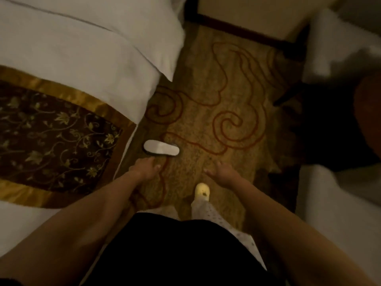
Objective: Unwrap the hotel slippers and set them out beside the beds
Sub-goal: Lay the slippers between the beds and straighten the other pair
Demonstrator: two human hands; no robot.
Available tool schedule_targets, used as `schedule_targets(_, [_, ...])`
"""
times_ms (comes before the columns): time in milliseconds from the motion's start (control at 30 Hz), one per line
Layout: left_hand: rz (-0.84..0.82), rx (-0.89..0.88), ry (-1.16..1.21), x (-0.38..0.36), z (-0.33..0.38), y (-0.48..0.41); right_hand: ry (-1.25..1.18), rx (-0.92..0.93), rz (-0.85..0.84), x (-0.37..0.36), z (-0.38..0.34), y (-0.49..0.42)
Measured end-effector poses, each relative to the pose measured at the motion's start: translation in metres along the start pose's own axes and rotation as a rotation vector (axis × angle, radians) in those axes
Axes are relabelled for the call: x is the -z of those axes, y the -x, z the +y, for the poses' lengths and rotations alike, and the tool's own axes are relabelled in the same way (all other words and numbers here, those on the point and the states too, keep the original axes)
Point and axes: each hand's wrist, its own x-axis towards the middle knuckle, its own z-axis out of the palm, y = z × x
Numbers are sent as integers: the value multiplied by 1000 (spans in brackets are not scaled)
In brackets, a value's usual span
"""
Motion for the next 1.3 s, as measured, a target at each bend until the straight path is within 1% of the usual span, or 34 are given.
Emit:
schedule_targets(67, [34,94,81,6,3,-13,75,79,-6,31,-3,-33])
schedule_targets(167, [61,175,184,13,9,-24,153,172,-24,63,-14,-74])
schedule_targets(267, [56,241,260,18,9,-30,260,260,-82,84,-30,-112])
schedule_targets(333, [42,281,298,21,5,-38,324,282,-110,96,-46,-136])
schedule_targets(400, [50,316,330,27,-1,-46,395,312,-146,105,-63,-157])
schedule_targets(467, [76,370,376,32,-9,-52,486,383,-188,112,-83,-178])
schedule_targets(600, [104,464,508,37,-15,-57,502,447,-184,125,-111,-204])
schedule_targets(767, [143,608,697,27,0,-78,659,562,-279,145,-134,-238])
schedule_targets(867, [200,664,798,17,11,-108,766,647,-297,148,-143,-272])
schedule_targets(1000, [278,669,882,-5,19,-160,869,710,-295,128,-149,-327])
schedule_targets(1133, [283,671,923,-49,-1,-240,895,761,-297,69,-147,-401])
schedule_targets(1200, [289,653,932,-78,-16,-288,879,737,-304,30,-141,-448])
schedule_targets(1300, [299,670,919,-126,-32,-358,884,647,-302,-36,-126,-515])
